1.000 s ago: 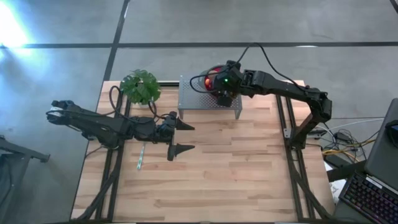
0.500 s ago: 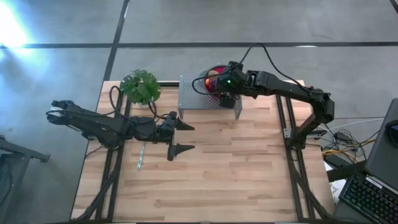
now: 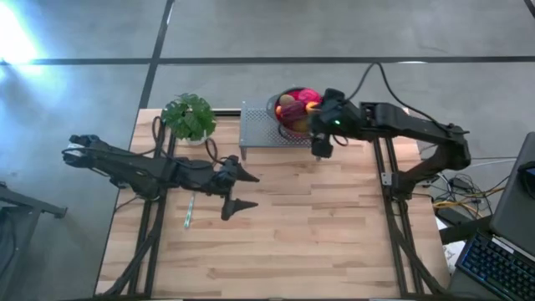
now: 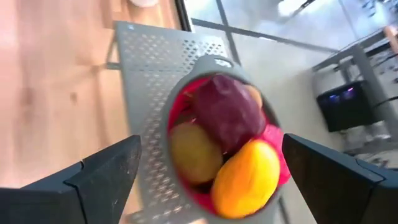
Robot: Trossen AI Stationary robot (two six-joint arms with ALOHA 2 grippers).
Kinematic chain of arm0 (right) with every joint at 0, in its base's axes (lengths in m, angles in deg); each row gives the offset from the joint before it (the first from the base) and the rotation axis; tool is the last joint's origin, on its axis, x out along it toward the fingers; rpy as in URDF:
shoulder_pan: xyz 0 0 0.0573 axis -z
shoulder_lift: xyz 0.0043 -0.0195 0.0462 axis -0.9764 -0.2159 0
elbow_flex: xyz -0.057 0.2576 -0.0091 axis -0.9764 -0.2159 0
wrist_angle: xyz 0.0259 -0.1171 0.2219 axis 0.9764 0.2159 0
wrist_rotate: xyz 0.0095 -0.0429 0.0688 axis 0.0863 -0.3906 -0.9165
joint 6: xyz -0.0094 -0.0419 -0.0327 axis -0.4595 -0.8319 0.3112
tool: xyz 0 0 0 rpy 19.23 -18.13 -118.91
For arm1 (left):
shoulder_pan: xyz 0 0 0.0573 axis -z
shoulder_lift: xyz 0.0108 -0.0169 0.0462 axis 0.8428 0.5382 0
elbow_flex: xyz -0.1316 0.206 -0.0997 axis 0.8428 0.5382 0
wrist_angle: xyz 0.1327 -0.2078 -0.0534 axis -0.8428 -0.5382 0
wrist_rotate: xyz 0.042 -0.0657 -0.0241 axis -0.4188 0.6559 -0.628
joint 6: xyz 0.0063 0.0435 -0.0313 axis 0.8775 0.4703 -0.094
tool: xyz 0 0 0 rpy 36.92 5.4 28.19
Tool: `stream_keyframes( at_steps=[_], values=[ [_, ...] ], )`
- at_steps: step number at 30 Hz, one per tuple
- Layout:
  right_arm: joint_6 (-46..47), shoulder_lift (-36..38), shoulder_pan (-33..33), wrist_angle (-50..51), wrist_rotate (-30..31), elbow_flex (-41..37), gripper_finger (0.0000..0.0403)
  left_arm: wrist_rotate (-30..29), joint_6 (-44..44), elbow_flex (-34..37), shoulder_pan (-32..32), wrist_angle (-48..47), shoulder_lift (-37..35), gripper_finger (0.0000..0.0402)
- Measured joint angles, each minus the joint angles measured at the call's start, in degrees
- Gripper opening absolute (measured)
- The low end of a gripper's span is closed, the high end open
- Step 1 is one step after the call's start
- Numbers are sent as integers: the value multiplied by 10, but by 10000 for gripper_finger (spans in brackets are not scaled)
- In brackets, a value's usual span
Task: Pick & Place Fruit
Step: Put the table knife on the shelf
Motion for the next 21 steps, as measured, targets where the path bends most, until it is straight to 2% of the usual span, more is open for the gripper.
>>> stream_keyframes(
  at_steps=[4, 8, 11, 13, 18, 21],
  values=[
    [72, 29, -27, 58, 0, 0, 384, -12, -16, -26, 9, -116, 0, 379],
    [126, 51, -51, 135, 0, -2, 384, -97, -93, -53, 28, -256, 0, 379],
    [160, 68, -61, 166, 1, -11, 384, -176, -177, -59, 48, -342, 0, 378],
    [179, 81, -63, 178, 2, -21, 384, -204, -251, -59, 61, -402, 0, 378],
    [211, 109, -62, 193, 4, -38, 384, -209, -436, -56, 92, -524, 18, 378],
    [214, 121, -62, 192, 4, -42, 384, -187, -530, -55, 103, -582, 41, 378]
  ],
)
